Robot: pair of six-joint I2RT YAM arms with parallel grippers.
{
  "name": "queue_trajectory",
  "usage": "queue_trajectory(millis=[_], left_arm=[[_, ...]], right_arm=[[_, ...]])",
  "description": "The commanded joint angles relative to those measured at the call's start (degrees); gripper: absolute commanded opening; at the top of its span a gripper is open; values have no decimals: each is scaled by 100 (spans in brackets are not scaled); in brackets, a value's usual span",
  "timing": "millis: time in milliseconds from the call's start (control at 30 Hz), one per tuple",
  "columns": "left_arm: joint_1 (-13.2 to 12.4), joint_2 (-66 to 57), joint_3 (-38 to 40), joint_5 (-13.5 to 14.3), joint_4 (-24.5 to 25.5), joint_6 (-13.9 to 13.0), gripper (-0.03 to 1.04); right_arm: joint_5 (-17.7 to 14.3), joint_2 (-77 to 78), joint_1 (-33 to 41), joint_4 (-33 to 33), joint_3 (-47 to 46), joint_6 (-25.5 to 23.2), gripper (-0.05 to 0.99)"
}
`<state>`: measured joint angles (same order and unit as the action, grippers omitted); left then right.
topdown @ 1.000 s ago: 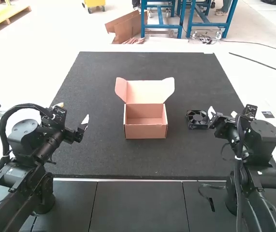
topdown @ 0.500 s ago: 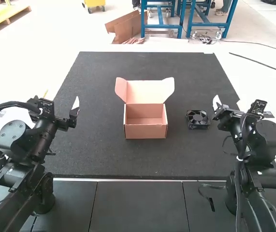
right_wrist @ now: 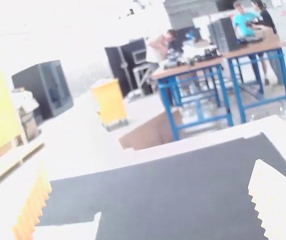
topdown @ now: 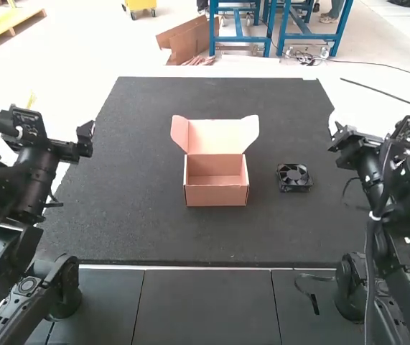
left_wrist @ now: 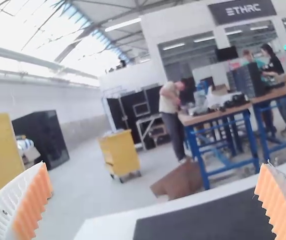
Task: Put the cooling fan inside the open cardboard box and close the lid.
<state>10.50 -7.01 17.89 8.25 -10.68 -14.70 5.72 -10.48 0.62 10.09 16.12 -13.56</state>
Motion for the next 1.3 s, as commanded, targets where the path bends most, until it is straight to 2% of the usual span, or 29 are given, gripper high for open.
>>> queue_trajectory(millis=[0, 167, 233, 300, 400, 500, 567, 633, 733, 800, 867, 1000, 1067, 1133, 1200, 1267], left_arm=[[4, -266, 549, 282, 66, 20, 96], [4, -820, 1217, 581, 233, 46, 96], [4, -1092, 1551, 678, 329, 134, 96], [4, -1444, 1894, 854, 479, 248, 96], [-4, -1971, 2430, 1003, 804, 609, 96], [-13, -2499, 2940, 1082, 1243, 1004, 96], [-22, -2868, 3291, 1082, 1657, 1136, 96], [-13, -3246, 3555, 1082, 2105, 1127, 96], [22, -3676, 3827, 1038, 2500, 1127, 96], [40, -3896, 3977, 1047, 2746, 1110, 96], [48, -4046, 4152, 1029, 2993, 1083, 96], [92, -4274, 4495, 678, 3608, 907, 96], [136, -4371, 4618, 669, 3836, 890, 96], [233, -4485, 4724, 581, 4082, 855, 96], [330, -4582, 4794, 441, 4311, 855, 96], [444, -4634, 4812, 405, 4399, 846, 96]], right_arm=[[-115, -596, -27, -209, 823, -50, 91], [-132, -1404, -27, -1308, 2062, 3, 91], [-150, -1677, -27, -1809, 2510, 328, 91], [-519, -1958, -18, -2222, 2932, 864, 91], [-510, -2353, -1, -3171, 3582, 917, 91], [-475, -2608, 87, -3628, 4039, 1031, 91], [-492, -2802, 175, -3795, 4303, 1040, 91], [-563, -3074, 245, -4059, 4523, 1040, 91], [-572, -3461, 245, -4375, 4804, 1040, 90], [-695, -3680, 219, -4322, 4874, 1040, 90], [-686, -3953, 201, -4305, 4874, 1040, 90], [-721, -4357, 184, -4182, 4883, 1066, 91], [-739, -4577, 184, -4155, 4962, 1066, 90], [-818, -4902, 175, -4208, 4997, 1066, 91], [-1081, -5280, 157, -4340, 5077, 1066, 91], [-1125, -5632, 122, -4551, 5173, 1066, 91]])
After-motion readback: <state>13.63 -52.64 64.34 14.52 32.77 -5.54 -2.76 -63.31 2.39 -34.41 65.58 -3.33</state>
